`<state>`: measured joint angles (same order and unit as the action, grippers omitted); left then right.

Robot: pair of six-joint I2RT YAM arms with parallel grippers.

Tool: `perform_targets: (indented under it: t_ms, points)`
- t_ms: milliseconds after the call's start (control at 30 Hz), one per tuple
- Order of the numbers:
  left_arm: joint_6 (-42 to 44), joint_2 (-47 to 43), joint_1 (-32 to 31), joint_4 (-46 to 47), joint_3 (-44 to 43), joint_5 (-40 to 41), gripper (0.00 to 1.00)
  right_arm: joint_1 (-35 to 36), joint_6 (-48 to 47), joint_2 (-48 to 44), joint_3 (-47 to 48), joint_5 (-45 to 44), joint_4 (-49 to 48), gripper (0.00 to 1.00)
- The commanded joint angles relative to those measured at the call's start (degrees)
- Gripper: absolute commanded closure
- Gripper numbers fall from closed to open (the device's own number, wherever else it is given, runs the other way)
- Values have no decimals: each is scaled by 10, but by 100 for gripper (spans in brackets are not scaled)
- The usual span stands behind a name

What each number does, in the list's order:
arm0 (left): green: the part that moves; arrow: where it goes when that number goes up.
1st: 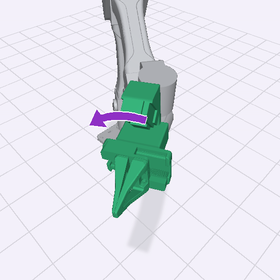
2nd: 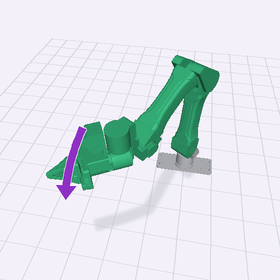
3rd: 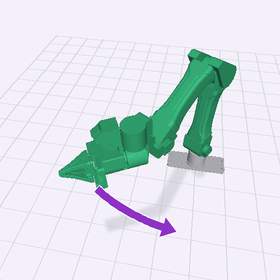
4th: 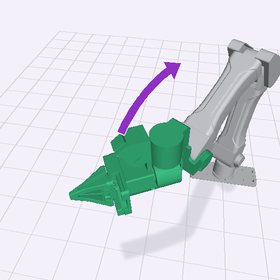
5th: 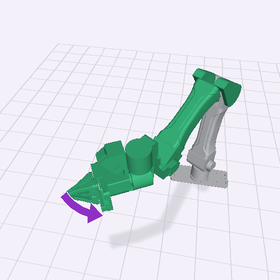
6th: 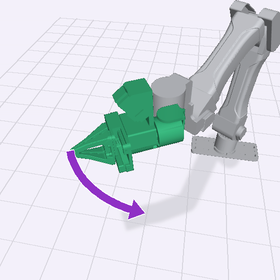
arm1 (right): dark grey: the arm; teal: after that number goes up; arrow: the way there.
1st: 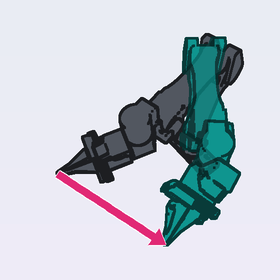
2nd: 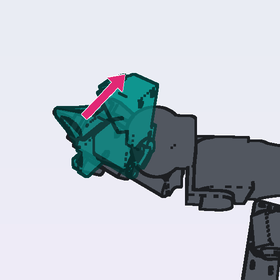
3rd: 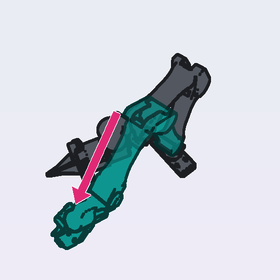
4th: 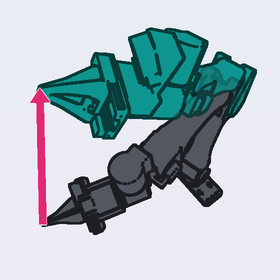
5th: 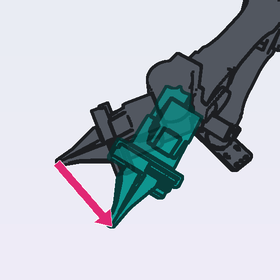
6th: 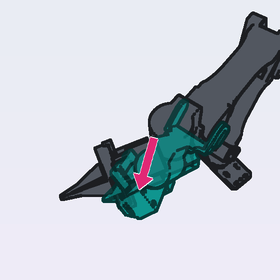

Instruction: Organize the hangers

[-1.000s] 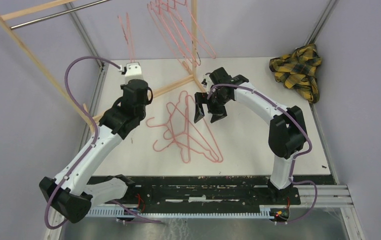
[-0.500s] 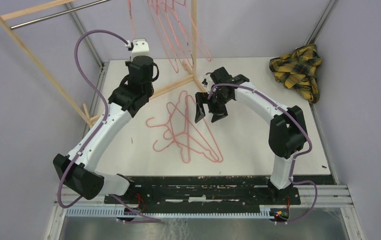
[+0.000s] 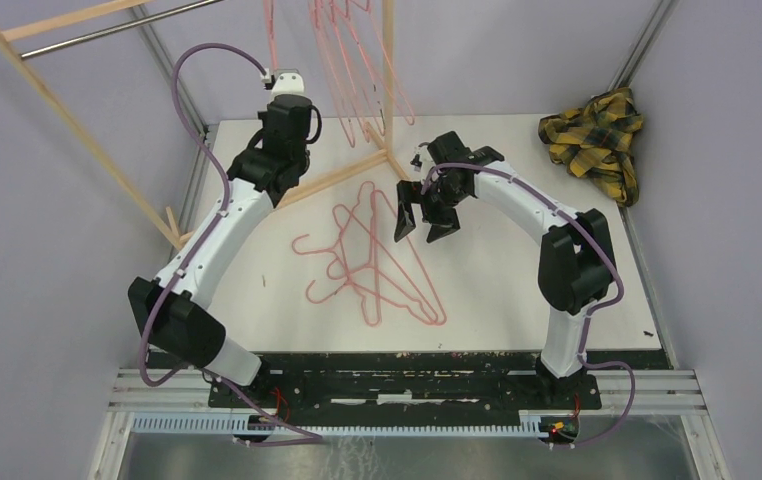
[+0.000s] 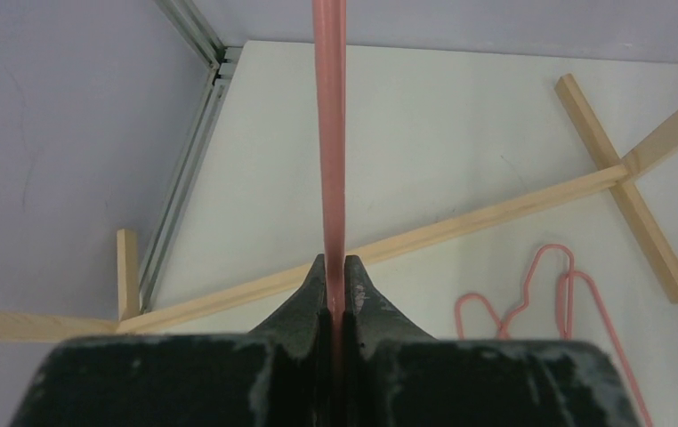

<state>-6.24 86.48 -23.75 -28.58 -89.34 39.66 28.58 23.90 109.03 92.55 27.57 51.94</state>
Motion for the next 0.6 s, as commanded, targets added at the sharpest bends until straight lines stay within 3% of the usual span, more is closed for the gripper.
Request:
perform_targets:
  t_ms: [0, 367, 533, 567]
  points:
    - [-28, 15, 9, -16, -46, -34, 97, -6, -8, 6, 23, 15, -5, 0]
    - [-34, 53, 4, -28, -57, -208, 97, -8, -4, 13, 13, 21, -13, 0]
    - [-38, 47, 5, -22, -53, -220, 97, -8, -9, 7, 10, 16, -11, 0]
    - [-38, 41, 5, -17, -50, -229, 93, -7, -11, 5, 10, 15, -9, 0]
